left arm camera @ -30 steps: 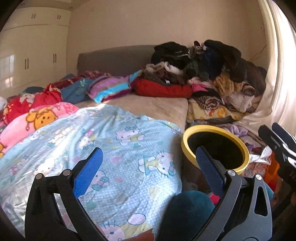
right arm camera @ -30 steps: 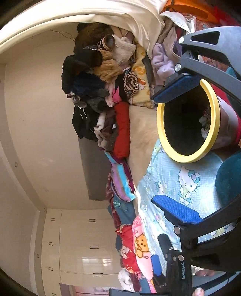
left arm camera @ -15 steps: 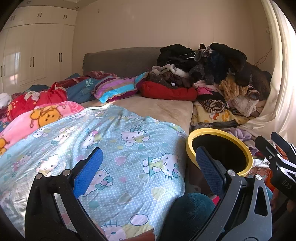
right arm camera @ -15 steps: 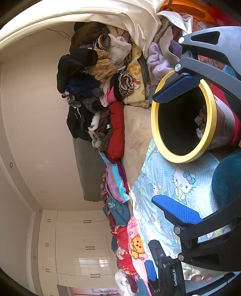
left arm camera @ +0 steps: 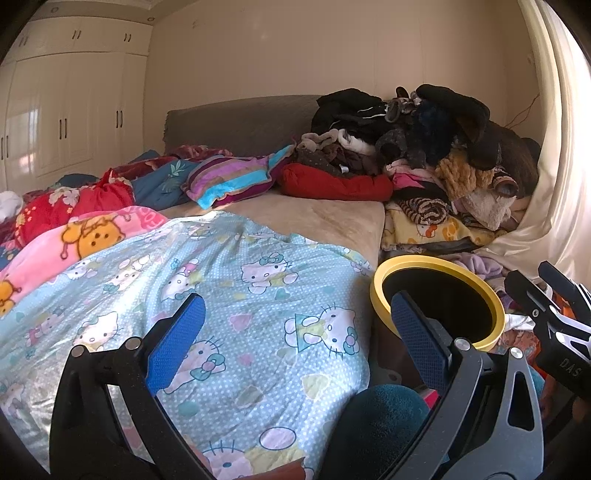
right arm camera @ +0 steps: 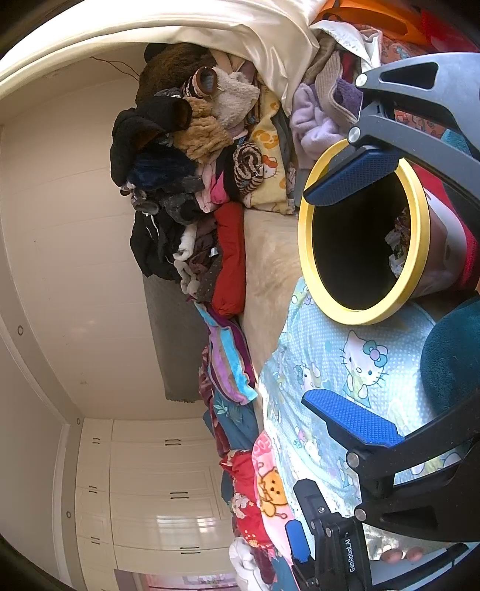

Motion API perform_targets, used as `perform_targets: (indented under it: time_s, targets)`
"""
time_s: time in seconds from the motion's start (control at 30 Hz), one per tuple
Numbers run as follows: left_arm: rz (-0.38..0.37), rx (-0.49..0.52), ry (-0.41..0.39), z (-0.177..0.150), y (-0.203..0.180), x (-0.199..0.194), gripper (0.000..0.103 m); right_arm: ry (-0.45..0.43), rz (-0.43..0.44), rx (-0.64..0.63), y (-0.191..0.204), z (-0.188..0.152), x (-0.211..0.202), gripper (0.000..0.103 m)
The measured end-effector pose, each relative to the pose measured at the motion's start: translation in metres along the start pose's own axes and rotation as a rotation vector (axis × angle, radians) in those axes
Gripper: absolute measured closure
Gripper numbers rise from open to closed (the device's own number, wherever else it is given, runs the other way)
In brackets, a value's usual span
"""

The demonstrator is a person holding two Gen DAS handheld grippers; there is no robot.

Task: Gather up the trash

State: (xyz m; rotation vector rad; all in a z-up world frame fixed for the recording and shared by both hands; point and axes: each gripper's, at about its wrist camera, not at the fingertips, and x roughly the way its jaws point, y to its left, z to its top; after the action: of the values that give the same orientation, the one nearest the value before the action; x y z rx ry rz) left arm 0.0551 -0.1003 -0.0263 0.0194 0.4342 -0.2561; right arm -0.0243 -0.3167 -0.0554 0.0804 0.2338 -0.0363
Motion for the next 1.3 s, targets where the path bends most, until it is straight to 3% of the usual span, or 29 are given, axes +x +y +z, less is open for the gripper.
perform_targets:
  time_s: [0.9, 1.1, 1.23, 1.3]
  targets:
    - [-0.001, -0.004, -0.006, 0.002, 0.005, 0.000, 0.011, 0.007, -0.006, 0.004, -0.003, -0.003, 0.001, 0.006]
    - [0.035, -0.023, 0.005, 0.003, 0.007, 0.000, 0.011, -0.010, 0.005, 0.007, -0.002, -0.003, -0.001, 0.006]
    - [0.069, -0.096, 0.029, 0.007, 0.031, -0.001, 0.011, -0.036, 0.067, -0.016, 0.020, 0.011, 0.002, 0.006]
    - [0.113, -0.159, 0.052, 0.010, 0.059, -0.004, 0.011, -0.023, 0.160, -0.035, 0.048, 0.021, 0.011, 0.006]
